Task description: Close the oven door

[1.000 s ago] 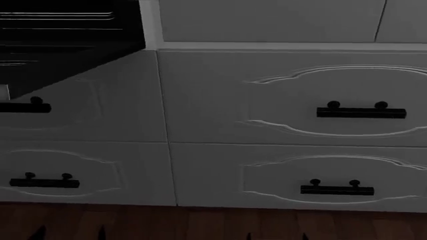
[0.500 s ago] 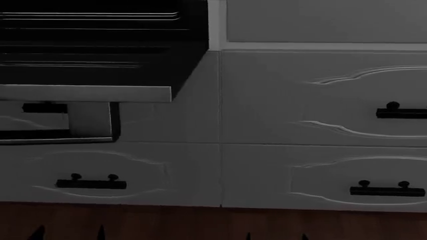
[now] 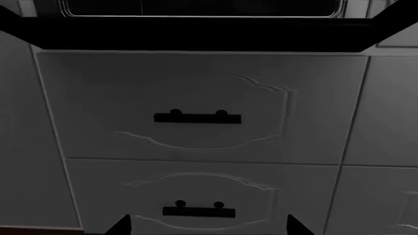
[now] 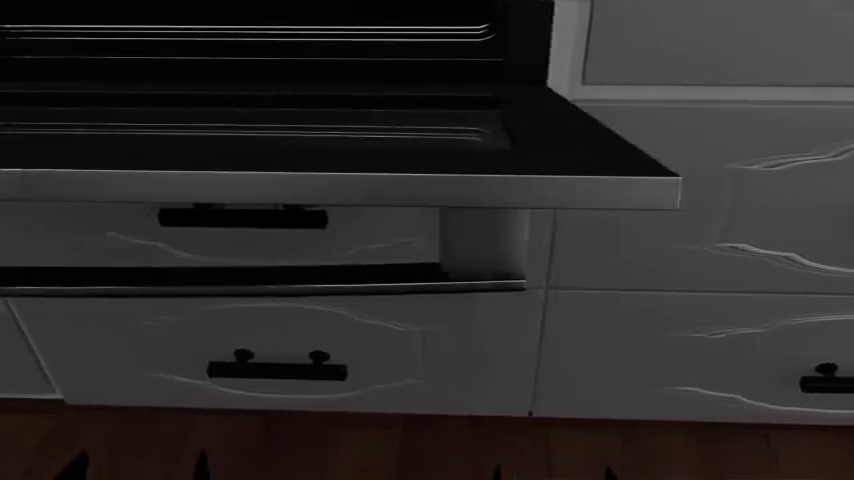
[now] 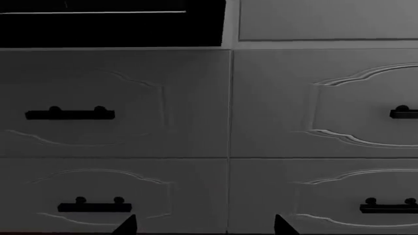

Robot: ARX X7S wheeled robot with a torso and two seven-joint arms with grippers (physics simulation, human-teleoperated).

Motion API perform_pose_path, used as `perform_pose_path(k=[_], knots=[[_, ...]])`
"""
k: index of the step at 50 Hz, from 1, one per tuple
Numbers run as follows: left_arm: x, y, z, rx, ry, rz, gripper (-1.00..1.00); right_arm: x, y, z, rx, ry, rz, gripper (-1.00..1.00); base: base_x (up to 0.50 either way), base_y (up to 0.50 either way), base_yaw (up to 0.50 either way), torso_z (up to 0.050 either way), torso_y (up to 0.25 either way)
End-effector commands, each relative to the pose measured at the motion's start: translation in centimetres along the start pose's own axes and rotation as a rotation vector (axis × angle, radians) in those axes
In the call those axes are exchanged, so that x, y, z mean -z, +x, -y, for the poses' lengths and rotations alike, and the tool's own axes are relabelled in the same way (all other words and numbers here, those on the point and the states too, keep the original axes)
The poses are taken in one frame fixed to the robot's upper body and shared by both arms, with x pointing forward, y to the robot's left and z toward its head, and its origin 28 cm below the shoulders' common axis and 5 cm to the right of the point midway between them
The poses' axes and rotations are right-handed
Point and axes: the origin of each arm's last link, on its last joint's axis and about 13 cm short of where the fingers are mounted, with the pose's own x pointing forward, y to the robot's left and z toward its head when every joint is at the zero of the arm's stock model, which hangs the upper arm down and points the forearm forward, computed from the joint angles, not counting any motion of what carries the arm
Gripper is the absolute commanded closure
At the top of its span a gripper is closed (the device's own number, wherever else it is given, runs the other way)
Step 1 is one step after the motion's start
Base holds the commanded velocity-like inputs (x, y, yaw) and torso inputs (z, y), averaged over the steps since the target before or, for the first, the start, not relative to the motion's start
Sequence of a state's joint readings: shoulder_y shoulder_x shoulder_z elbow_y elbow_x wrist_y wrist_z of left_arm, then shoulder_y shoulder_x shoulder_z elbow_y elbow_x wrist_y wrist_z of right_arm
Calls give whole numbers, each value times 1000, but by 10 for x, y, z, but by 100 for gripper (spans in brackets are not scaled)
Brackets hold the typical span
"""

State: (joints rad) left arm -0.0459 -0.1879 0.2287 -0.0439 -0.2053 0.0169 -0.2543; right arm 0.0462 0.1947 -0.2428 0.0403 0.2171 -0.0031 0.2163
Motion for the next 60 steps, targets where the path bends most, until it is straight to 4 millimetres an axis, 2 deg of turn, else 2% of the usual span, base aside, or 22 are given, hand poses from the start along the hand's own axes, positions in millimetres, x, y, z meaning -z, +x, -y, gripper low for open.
perform_pose_path(k=[1, 34, 48, 60], knots=[[-1, 0, 0, -2, -3, -3, -100, 0, 0, 0, -1, 3, -2, -100, 0, 449, 0, 0, 0], [0, 0, 0, 1, 2, 1, -100, 0, -1, 0, -3, 1, 3, -100, 0, 431, 0, 0, 0], [0, 0, 0, -1, -1, -2, -100, 0, 1, 1, 6, 15, -9, -100, 0, 15, 0, 0, 0], [0, 0, 0, 1, 1, -1, -100, 0, 1, 1, 5, 14, -4, -100, 234, 0, 0, 0, 0]])
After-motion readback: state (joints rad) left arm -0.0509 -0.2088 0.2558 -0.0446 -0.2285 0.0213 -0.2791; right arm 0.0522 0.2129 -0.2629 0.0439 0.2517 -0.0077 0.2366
